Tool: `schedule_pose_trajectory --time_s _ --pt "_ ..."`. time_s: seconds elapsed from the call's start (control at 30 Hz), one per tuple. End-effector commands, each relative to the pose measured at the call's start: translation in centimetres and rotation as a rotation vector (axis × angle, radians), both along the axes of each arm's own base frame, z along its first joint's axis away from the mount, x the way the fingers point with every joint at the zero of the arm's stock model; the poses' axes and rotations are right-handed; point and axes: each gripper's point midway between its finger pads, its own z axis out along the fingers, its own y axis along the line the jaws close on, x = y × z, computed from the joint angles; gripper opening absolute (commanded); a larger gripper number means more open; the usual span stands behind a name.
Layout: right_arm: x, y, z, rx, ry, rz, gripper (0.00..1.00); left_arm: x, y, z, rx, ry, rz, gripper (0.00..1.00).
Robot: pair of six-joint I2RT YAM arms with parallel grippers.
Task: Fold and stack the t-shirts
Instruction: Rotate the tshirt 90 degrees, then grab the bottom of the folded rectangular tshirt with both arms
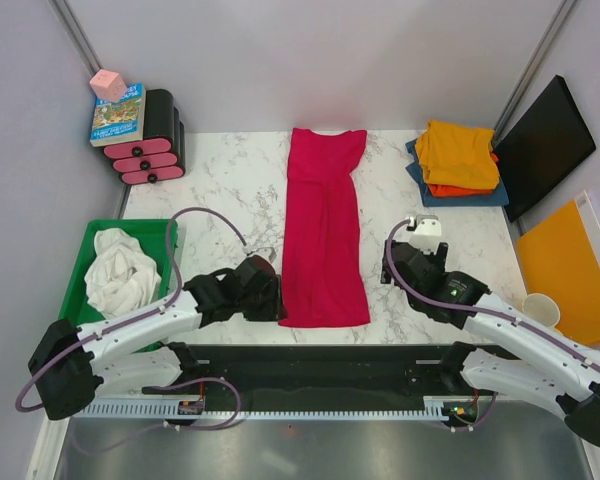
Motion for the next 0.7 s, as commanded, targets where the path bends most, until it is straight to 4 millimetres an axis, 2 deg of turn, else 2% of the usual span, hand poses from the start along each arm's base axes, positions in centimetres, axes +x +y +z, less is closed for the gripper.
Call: schedule_pose_trajectory --time_s 0.0,0.03,0.07,0.13,0.2,0.3,0.4,0.53,0.67 --pt "-1.1 0.9 -0.9 0.087 0.047 0.015 0.8 -0.1 -0.7 -1.7 -0.02 0.019 0.019 0.37" --pt "-1.2 1.0 -0.8 0.091 0.047 0.017 0.78 0.1 -1.0 -1.9 -0.024 0.015 0.013 0.34" --pt "-1.2 1.0 -0.8 0.093 0.045 0.017 0.78 0.2 -0.8 -2.6 0.007 0.025 0.016 0.35" --pt "-1.3 1.1 -0.8 0.096 0.047 0.022 0.79 0.4 -0.8 -3.3 0.035 0.031 0.023 0.45" --pt "-1.4 1.2 -0.9 0.101 0.051 0.026 0.8 0.9 -0.9 -3.5 0.037 0.016 0.027 0.51" --pt "-1.5 1.5 -1.3 0.108 0.063 0.035 0.81 1.5 -1.6 -3.6 0.036 -0.003 0.011 0.53" --pt "-1.7 1.6 -1.7 0.107 0.068 0.039 0.81 1.7 -2.0 -4.6 0.059 0.019 0.003 0.52" --pt "-1.8 1.6 -1.7 0.105 0.069 0.039 0.83 1.6 -2.4 -4.9 0.041 0.034 0.013 0.47" --pt "-1.8 1.6 -1.9 0.107 0.075 0.04 0.83 1.1 -1.7 -5.4 0.048 0.05 0.024 0.42"
